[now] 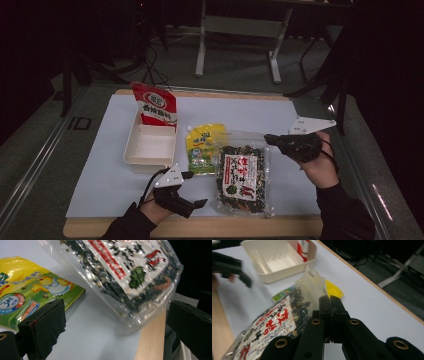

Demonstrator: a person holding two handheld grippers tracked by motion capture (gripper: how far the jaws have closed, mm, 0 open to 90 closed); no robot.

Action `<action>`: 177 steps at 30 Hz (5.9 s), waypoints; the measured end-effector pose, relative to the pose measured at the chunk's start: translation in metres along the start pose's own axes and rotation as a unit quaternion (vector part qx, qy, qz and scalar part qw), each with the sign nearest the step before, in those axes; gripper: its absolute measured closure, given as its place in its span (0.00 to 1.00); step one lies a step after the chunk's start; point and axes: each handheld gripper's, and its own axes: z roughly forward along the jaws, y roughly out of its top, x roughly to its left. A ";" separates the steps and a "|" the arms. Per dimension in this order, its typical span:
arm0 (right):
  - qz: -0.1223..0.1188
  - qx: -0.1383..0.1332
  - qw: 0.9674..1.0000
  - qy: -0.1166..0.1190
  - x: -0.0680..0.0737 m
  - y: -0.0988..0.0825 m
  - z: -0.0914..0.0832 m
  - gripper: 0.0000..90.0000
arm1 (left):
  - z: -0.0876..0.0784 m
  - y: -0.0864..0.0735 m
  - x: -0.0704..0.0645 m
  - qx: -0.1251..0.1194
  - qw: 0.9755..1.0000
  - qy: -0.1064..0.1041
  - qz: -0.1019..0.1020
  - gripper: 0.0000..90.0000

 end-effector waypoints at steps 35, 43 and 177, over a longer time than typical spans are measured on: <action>-0.138 -0.068 0.984 0.093 0.080 0.086 -0.018 1.00 | -0.015 0.012 0.026 -0.113 0.985 -0.126 -0.028 0.36; -0.119 -0.069 0.987 0.086 0.070 0.079 -0.020 1.00 | -0.020 0.019 0.013 -0.102 0.986 -0.131 0.011 0.75; 0.088 -0.097 0.987 0.096 -0.002 -0.056 0.033 0.19 | -0.162 0.003 0.141 -0.065 0.959 0.254 -0.109 0.03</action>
